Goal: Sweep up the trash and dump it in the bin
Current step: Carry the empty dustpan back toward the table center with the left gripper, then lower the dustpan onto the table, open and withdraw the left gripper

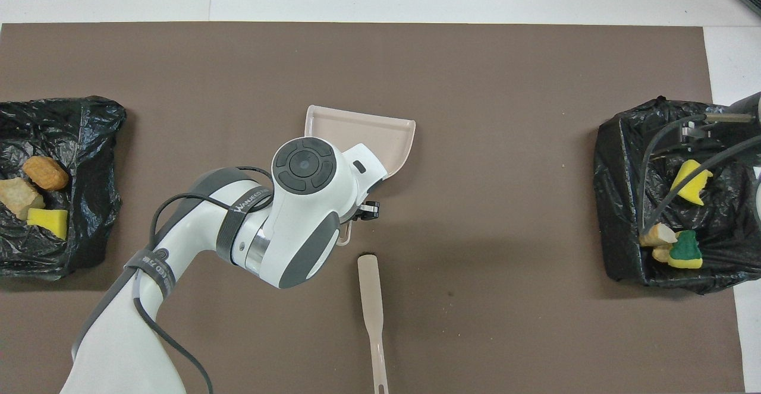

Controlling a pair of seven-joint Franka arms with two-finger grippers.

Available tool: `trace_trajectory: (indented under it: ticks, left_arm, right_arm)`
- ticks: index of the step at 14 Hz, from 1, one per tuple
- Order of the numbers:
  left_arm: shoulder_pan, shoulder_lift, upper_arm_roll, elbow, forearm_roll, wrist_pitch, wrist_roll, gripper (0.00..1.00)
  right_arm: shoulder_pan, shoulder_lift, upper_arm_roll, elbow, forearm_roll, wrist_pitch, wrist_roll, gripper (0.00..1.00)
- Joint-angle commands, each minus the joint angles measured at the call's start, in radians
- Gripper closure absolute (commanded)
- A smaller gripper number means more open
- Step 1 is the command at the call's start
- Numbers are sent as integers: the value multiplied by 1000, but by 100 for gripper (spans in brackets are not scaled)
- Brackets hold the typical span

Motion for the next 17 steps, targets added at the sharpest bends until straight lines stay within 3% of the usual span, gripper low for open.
trace_trajectory:
  ticks: [1, 2, 3, 7, 13, 17]
  left_arm:
    - [-19, -9, 18, -19, -17, 9, -3, 88]
    - [-18, -9, 20, -19, -17, 14, -2, 28]
    - [-18, -9, 20, -18, -17, 9, -8, 0]
    - [33, -48, 27, -16, -17, -30, -15, 0]
    - [220, -146, 33, -9, -2, -147, 5, 0]
    - [385, -223, 33, -10, 14, -271, 228, 0]
  right_arm:
    - [-12, -20, 6, -26, 12, 23, 21, 0]
    - [-12, -20, 6, -26, 12, 23, 21, 0]
    - [-12, -20, 6, -26, 12, 23, 21, 0]
    - [-12, -20, 6, -26, 12, 23, 21, 0]
    - [-12, -20, 6, -26, 12, 23, 21, 0]
    - [-12, -20, 6, -26, 12, 23, 21, 0]
